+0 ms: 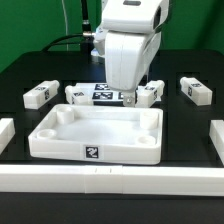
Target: Assemble desk
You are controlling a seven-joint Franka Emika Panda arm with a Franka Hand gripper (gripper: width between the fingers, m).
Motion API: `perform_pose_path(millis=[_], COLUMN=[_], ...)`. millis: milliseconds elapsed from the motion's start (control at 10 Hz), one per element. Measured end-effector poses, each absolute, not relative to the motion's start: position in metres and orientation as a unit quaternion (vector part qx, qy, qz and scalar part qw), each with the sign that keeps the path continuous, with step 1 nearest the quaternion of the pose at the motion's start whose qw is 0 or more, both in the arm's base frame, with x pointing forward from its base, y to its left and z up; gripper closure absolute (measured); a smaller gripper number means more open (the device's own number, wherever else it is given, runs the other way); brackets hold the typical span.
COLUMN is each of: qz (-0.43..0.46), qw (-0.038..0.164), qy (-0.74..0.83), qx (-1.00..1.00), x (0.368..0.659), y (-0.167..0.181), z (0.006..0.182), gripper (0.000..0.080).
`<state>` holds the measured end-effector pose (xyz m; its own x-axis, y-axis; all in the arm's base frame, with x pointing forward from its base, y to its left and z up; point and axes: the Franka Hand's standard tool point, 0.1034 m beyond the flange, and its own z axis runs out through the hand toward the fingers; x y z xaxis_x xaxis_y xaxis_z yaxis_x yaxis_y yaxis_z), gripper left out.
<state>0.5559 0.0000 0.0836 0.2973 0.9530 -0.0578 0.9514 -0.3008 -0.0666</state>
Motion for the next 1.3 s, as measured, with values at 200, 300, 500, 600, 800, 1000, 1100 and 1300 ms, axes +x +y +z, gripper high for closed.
perform_pose_path(millis=[200,300,500,600,800,1000,1100,1300], qz=[0.026,0.027,0.029,0.029,0.034,0.038,0.039,0.039], qw=[0.007,0.010,0.017,0.020,0.028,0.033,0.034,0.035], qy=[-0.624,-0.634,-0.643,-0.641,-0.638,-0.637,-0.636,-0.636], qx=[-0.781,-0.773,-0.765,-0.767,-0.769,-0.770,-0.770,-0.770], x=[0.540,0.528,0.515,0.510,0.503,0.499,0.498,0.497], y=[-0.006,-0.009,-0.013,-0.015,-0.018,-0.018,-0.018,-0.018], z=[0.068,0.060,0.044,0.035,0.020,0.013,0.012,0.012], gripper=[0.0150,0.0150,0.0150,0.0150,0.0150,0.0150,0.0150,0.0273])
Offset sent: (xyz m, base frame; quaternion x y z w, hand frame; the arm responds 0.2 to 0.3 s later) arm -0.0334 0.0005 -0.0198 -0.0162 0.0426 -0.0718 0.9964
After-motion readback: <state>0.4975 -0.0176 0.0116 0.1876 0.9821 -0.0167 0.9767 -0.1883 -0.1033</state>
